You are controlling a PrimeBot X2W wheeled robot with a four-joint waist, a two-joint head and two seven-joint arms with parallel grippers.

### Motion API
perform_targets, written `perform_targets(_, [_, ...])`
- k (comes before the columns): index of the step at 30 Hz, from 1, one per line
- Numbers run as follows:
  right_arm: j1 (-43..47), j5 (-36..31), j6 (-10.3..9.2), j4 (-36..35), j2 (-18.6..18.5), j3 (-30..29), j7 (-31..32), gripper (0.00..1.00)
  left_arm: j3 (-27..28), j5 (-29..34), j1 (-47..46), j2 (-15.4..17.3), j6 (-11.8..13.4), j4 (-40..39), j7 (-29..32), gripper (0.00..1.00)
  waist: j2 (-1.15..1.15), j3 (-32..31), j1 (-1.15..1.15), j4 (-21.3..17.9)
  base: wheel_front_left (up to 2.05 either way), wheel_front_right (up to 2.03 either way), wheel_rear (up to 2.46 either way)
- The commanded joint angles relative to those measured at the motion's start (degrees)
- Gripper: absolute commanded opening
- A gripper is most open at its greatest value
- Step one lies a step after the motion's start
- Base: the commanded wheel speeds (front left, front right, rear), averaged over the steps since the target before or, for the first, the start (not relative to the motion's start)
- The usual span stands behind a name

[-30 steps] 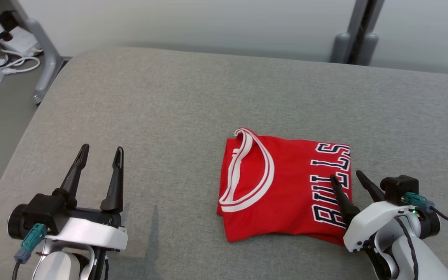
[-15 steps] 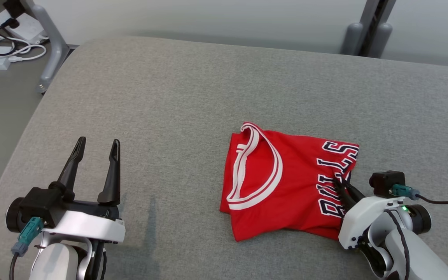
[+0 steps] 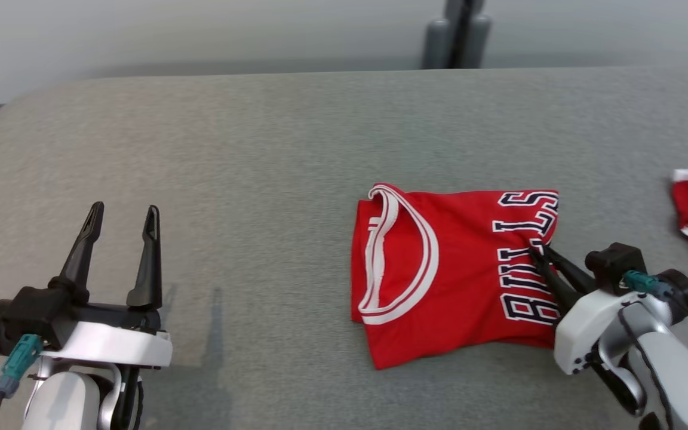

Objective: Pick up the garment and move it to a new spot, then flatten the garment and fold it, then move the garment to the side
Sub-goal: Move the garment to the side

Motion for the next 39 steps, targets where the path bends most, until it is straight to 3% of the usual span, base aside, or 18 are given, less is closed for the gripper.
perform_targets(1, [0.98,-1.00,-0.05,-2.11,-2.05,-0.39,0.77,0.00,-0.17,0.61,0.39,-0.24,0.51,-1.00,-0.19,1.00,0.00,0.61,0.00,-5.30,0.00,0.00,0.00])
perform_targets(6, [2.22,-2.84,-0.05,-8.08,-6.19,-1.25,2.84,0.00,-0.24,0.59,-0.24,0.54,0.56,-2.49,0.03,1.00,0.00,1.94,0.00,-10.88,0.00,0.00,0.00])
perform_targets(17, [-3.84,-5.10,-0.05,-13.42,-14.35,-1.52,2.04,0.00,-1.69,1.07,-2.51,2.23,0.06,-4.97,1.84,1.00,0.00,5.58,0.00,-16.55,0.00,0.00,0.00])
perform_targets(25, [-12.74,-3.75,-0.06,-7.60,-20.63,-4.08,-1.95,0.00,-2.21,1.26,-4.81,4.15,-0.42,-6.78,3.70,1.00,0.00,9.39,0.00,-18.06,0.00,0.00,0.00])
perform_targets(35, [-19.68,-2.01,-0.06,7.75,-19.82,-9.65,-4.23,0.00,-3.58,1.54,-8.47,6.39,-1.09,-9.04,5.61,1.00,0.00,14.98,0.00,-17.07,0.00,0.00,0.00])
perform_targets(37, [-20.56,-1.73,-0.06,11.74,-18.90,-11.42,-4.31,0.45,-3.99,1.58,-8.92,6.52,-1.15,-9.32,5.67,1.00,0.00,15.69,0.00,-16.71,0.00,0.00,0.00])
perform_targets(38, [-20.97,-1.81,-0.06,13.47,-18.47,-12.20,-4.63,1.00,-4.13,1.56,-9.12,6.61,-1.22,-9.42,5.68,1.00,0.00,15.96,0.00,-16.56,0.00,0.00,0.00])
perform_targets(39, [-21.30,-1.69,-0.06,15.34,-17.90,-13.33,-4.71,1.00,-4.21,1.54,-9.30,6.73,-1.26,-9.47,5.64,1.00,0.00,16.16,0.00,-16.49,0.00,0.00,0.00])
